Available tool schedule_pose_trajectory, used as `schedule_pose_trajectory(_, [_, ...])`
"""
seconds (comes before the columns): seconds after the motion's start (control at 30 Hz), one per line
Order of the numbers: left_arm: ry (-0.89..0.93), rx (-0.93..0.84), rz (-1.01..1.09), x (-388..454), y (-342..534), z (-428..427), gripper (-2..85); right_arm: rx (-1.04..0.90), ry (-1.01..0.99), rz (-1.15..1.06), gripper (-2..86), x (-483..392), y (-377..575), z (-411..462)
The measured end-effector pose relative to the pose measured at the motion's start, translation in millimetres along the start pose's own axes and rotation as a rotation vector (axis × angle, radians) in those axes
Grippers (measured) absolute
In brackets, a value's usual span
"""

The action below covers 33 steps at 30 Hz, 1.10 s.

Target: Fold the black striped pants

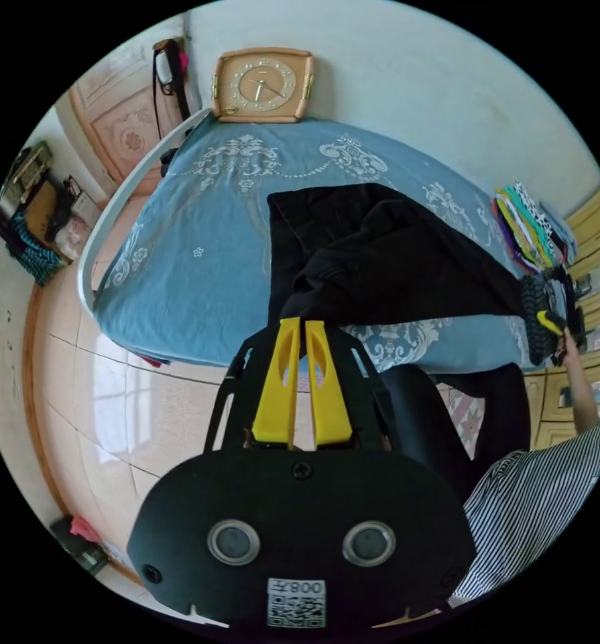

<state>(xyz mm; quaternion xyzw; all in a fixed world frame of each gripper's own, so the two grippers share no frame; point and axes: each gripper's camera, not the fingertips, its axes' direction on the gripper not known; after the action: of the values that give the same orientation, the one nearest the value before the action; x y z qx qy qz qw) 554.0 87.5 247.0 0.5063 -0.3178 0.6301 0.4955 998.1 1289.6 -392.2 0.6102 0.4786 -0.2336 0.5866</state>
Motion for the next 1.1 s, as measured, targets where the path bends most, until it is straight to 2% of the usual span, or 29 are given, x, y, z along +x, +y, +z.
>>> schedule_pose_trajectory(0.2, [-0.034, -0.037, 0.047, -7, -18, 6, 1.4, -0.072, -0.038, -0.006, 6.3, -11, -8, 47])
schedule_pose_trajectory(0.27, [-0.032, -0.022, 0.06, -7, -21, 4, 1.4, -0.088, 0.017, -0.071, 6.6, -28, -16, 56])
schedule_pose_trajectory(0.43, [0.028, 0.234, 0.083, -3, -40, -28, 2.4, -0.105, 0.28, -0.354, 8.2, -96, -35, 77])
schedule_pose_trajectory(0.5, [0.066, 0.262, 0.115, 0, -62, -27, 3.7, -0.117, 0.364, -0.436, 8.8, -114, -38, 88])
schedule_pose_trajectory(0.6, [0.128, 0.215, 0.183, 11, -113, -2, 5.8, -0.17, 0.5, -0.53, 9.3, -135, -43, 113])
schedule_pose_trajectory(0.73, [0.079, 0.1, 0.194, 32, -188, 60, 6.6, -0.191, 0.645, -0.604, 8.4, -152, -45, 140])
schedule_pose_trajectory(0.93, [-0.051, -0.042, 0.179, 43, -271, 133, 7.2, -0.175, 0.701, -0.624, 7.6, -165, -49, 158])
schedule_pose_trajectory(1.1, [-0.176, -0.177, 0.187, 41, -305, 186, 5.5, -0.165, 0.694, -0.637, 6.8, -171, -50, 162])
